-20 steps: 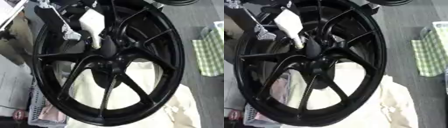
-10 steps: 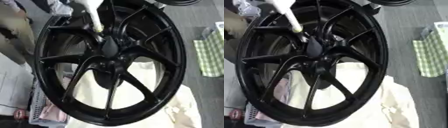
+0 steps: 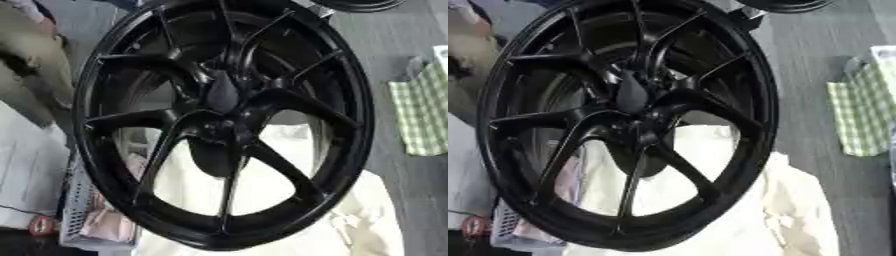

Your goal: Pull the pin out of the wheel hub.

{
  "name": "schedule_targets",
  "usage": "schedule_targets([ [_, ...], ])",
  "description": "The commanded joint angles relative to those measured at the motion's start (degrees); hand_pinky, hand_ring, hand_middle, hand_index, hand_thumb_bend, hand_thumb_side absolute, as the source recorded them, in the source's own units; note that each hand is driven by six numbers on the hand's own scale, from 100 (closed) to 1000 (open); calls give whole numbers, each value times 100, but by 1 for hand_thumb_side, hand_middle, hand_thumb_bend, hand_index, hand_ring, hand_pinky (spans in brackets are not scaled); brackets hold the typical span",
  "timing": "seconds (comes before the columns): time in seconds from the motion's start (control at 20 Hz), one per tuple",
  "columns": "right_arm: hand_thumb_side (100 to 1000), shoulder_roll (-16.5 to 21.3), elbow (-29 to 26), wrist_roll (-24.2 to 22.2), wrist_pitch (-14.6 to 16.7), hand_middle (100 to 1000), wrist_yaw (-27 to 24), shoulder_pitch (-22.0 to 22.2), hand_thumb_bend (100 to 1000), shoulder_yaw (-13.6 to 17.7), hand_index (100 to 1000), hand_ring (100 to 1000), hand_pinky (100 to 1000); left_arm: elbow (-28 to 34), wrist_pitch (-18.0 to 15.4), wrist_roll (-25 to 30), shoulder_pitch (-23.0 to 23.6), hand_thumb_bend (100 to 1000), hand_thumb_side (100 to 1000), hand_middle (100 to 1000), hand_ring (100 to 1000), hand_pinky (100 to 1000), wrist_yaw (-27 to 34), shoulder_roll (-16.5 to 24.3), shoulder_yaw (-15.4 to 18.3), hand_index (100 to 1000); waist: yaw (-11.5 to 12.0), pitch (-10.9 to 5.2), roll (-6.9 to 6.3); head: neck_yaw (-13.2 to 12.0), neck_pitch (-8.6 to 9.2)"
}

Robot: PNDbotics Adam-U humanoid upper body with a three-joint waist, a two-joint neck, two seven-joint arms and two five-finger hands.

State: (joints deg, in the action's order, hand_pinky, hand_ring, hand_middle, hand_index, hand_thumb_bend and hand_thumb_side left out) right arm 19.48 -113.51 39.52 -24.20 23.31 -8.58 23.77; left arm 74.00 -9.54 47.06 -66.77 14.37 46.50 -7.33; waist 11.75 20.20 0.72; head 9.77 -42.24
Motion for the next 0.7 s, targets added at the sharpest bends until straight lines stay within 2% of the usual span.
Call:
schedule_targets([
  [0.05,525,188,-108,1244,-1275,750,103,-12,100,98,758,686,701,-406,24,-523,270,100,328,100,394,729,106,768,641,215,49,-178,-5,70,-16],
  [0.2,525,202,-108,1244,-1296,750,153,-12,100,116,758,686,701,-771,-55,-1028,855,100,338,100,398,730,61,1202,1058,221,113,-200,9,100,-24],
  [0.4,525,203,-108,1244,-1314,751,218,-36,100,147,758,687,702,-795,-283,-1477,1716,100,328,110,419,734,124,1498,1351,257,176,-222,43,140,0],
  [0.5,525,208,-108,1244,-1322,751,248,-50,100,146,758,687,702,-749,-356,-1692,2091,100,328,144,441,746,107,1527,1442,290,188,-235,61,148,22],
  [0.7,525,205,-108,1244,-1340,751,295,-77,100,150,758,688,702,-656,-480,-2018,2625,100,287,272,504,779,-140,1446,1490,421,178,-249,92,131,64],
])
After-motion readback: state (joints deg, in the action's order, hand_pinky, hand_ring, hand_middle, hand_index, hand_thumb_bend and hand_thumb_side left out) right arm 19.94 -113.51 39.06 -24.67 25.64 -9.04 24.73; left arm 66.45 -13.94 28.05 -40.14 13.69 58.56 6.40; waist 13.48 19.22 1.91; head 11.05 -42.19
